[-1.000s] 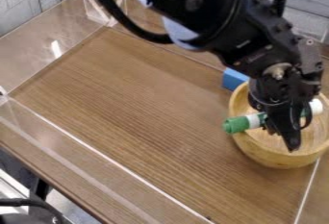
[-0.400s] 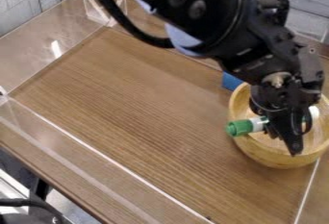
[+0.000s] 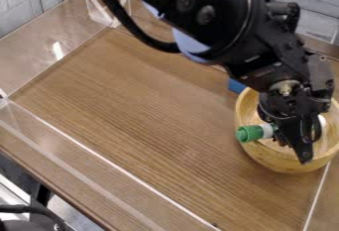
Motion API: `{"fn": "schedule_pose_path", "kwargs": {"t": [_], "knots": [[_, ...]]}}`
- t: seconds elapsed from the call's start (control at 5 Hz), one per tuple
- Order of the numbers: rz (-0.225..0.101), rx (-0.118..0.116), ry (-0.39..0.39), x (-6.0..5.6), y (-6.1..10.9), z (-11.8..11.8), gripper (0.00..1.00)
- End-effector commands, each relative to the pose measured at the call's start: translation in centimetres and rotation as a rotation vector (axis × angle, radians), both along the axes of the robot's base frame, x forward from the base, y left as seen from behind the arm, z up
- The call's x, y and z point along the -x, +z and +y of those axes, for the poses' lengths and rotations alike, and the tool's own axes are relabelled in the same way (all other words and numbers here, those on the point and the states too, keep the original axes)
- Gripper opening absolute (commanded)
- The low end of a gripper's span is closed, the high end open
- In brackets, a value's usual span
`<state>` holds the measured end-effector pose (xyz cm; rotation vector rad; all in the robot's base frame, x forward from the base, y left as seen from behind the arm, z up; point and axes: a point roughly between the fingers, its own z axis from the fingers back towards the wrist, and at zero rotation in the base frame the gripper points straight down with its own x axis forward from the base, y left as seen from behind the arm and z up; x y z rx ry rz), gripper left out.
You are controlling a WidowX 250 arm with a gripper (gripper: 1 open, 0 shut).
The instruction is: Put the green marker in the brown bowl
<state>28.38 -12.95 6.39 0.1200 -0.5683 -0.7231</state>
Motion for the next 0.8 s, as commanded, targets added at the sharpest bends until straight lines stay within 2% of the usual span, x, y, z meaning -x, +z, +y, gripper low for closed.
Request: {"fn": "schedule_pose_path", "kwargs": {"t": [0.0, 0.6], "knots": [[-0.017, 0.026, 0.001, -0.09, 0.63, -0.61, 0.0], [-0.002, 0.045, 0.01, 0.22, 0.32, -0.92, 0.0]]}}
